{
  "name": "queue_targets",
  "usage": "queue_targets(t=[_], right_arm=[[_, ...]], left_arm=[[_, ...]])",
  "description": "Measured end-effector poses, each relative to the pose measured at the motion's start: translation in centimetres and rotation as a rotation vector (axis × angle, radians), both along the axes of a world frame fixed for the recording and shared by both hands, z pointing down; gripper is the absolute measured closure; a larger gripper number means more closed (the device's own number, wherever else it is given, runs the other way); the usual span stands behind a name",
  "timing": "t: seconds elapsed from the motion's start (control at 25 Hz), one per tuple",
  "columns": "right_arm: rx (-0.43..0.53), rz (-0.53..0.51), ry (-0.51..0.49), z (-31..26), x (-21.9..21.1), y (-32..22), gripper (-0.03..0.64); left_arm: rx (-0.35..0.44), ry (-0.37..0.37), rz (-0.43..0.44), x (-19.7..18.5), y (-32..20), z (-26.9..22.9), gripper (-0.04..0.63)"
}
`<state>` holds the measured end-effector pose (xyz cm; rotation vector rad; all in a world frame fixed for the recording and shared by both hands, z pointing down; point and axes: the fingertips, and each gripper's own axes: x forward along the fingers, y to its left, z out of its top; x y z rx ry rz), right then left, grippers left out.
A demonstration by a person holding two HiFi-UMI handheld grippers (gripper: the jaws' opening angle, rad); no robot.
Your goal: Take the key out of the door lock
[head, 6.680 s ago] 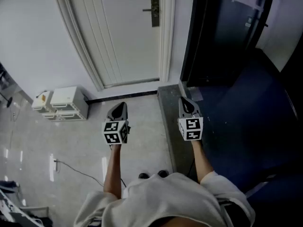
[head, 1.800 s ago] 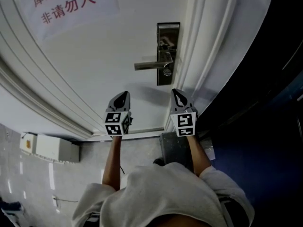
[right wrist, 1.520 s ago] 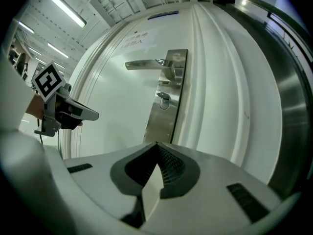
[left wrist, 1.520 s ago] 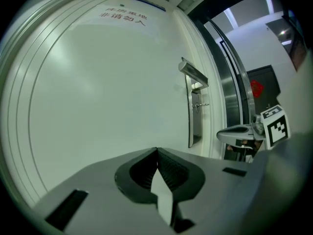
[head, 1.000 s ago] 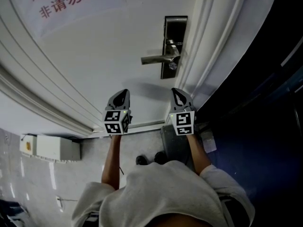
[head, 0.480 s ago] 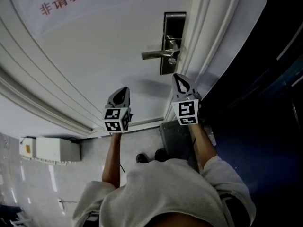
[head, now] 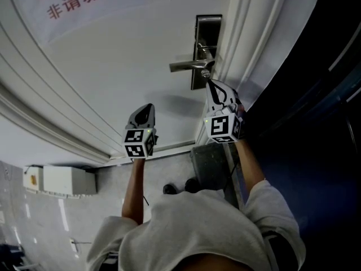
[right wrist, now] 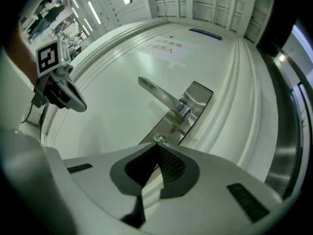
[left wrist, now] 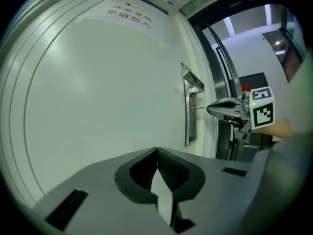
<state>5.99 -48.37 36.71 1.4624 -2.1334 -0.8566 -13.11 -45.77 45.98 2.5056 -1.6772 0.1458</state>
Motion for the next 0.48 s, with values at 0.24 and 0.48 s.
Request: queue_targets(t=[0.24, 0.48], right_arm=[[0.123, 0.051, 0.405, 0.9, -0.6, -0.1, 0.594], [0.224, 0.075, 0.672, 1.3, -0.4, -0.2, 0.594]], left_arm=[[-0.008, 0.002, 0.008, 0.1, -0.2, 0.3, 0.577], [-0.006, 0.003, 0.020, 0.4, -0.6, 0.2, 0.577]])
